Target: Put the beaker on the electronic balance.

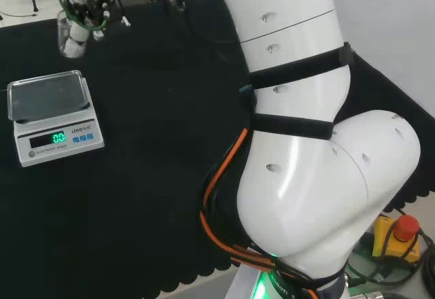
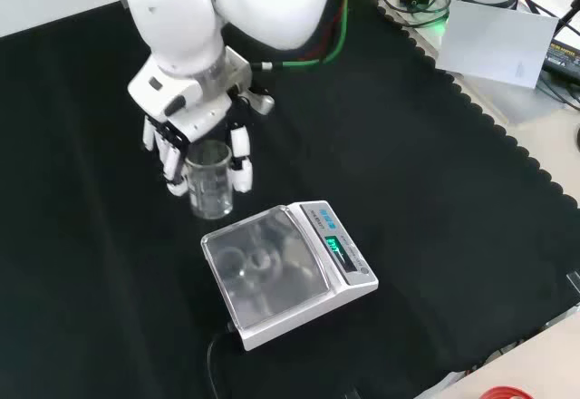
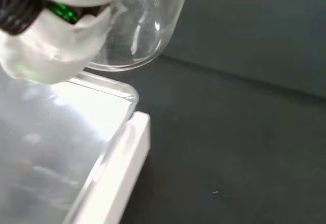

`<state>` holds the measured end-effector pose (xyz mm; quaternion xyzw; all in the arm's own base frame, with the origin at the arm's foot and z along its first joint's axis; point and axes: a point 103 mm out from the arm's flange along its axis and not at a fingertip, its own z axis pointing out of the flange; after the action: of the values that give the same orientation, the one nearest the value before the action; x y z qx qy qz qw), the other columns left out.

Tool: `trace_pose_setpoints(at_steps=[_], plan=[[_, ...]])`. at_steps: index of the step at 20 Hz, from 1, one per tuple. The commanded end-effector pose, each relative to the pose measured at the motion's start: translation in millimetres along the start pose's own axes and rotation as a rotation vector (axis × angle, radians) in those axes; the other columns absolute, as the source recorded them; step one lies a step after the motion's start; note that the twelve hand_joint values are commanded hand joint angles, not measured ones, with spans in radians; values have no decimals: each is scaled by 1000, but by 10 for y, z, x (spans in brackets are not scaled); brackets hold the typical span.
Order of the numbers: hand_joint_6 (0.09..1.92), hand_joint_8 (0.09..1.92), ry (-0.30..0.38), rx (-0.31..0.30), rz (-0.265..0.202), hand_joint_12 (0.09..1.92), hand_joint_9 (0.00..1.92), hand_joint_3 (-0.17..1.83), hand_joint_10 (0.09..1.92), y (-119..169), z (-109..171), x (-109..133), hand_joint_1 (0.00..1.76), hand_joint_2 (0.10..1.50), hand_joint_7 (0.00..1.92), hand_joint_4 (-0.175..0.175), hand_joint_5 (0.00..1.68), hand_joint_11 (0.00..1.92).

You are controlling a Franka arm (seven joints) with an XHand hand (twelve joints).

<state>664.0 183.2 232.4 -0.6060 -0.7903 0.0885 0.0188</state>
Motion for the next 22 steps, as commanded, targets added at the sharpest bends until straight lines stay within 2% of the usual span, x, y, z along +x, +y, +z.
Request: trace_pose_setpoints(at_steps=[1,6,14,18,19,21,22], plan=[[521,612,23,38,-65,1127,1368,286,367,-30,154,321,1101,837,1286,175,1284,1043],[519,611,34,77,-111,1127,1370,285,367,-23,334,563,1101,837,1286,175,1285,1044],[515,609,30,137,-132,1125,1372,285,366,67,651,758,1102,837,1287,175,1288,1042],[512,608,21,160,-134,1125,1373,284,365,101,741,803,1102,836,1287,175,1289,1041],[512,608,36,154,-135,1125,1374,284,365,51,755,712,1102,836,1287,175,1289,1041],[510,607,42,155,-133,1125,1374,284,365,31,764,674,1102,836,1288,175,1290,1041],[530,600,34,165,-136,1122,1378,303,356,35,764,679,1052,783,1289,162,1246,1041]])
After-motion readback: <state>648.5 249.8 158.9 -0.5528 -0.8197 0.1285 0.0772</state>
